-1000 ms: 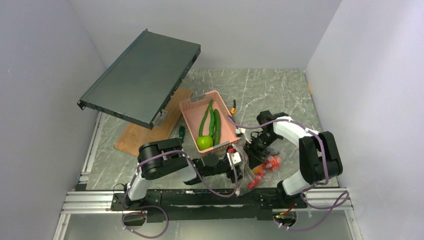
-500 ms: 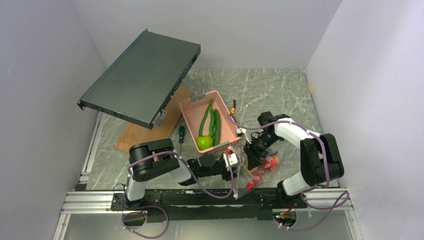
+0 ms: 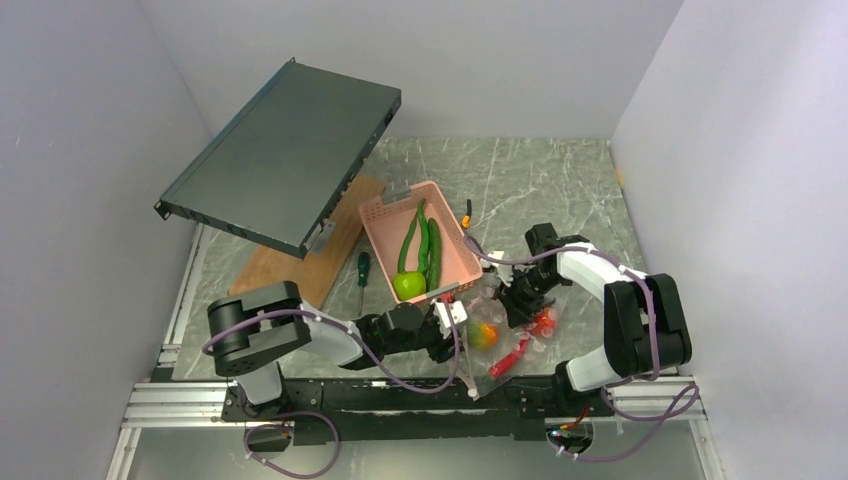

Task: Open the zip-top bag and remove the fake food
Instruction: Pick up the fake fruit from the zipper food storage bag.

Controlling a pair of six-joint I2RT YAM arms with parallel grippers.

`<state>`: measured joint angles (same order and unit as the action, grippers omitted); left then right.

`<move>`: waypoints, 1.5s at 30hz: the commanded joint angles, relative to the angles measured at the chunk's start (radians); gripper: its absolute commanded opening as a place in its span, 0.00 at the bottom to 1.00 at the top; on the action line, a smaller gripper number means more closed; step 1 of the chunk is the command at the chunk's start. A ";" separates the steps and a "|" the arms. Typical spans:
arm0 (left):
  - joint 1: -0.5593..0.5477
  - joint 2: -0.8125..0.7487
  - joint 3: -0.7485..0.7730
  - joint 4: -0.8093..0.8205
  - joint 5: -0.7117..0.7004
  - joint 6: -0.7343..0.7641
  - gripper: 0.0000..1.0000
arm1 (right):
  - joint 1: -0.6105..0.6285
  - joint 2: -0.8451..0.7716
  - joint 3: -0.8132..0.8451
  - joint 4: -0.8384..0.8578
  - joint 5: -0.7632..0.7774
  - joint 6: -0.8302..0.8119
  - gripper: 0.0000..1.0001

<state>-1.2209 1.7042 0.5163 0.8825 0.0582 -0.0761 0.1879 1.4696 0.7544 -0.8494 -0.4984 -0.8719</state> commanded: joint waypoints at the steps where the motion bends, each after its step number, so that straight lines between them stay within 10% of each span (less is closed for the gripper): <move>1: -0.002 -0.101 0.002 -0.131 -0.002 -0.068 0.00 | -0.032 -0.027 -0.014 0.088 0.095 0.020 0.34; 5: -0.003 -0.158 -0.001 -0.219 0.000 -0.092 0.00 | -0.070 -0.052 -0.019 0.116 0.100 0.040 0.10; 11: -0.002 -0.210 -0.001 -0.305 -0.002 -0.115 0.00 | -0.132 -0.089 -0.025 0.154 0.117 0.063 0.00; 31: 0.004 -0.297 -0.032 -0.351 -0.003 -0.142 0.00 | -0.182 -0.119 -0.027 0.159 0.098 0.066 0.00; 45: 0.056 -0.656 0.092 -0.824 -0.211 -0.149 0.00 | -0.182 -0.097 -0.013 0.125 0.074 0.048 0.01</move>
<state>-1.1973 1.0950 0.5247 0.2173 -0.0681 -0.2062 0.0078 1.3724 0.7242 -0.7242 -0.4202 -0.8036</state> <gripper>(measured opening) 0.556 0.009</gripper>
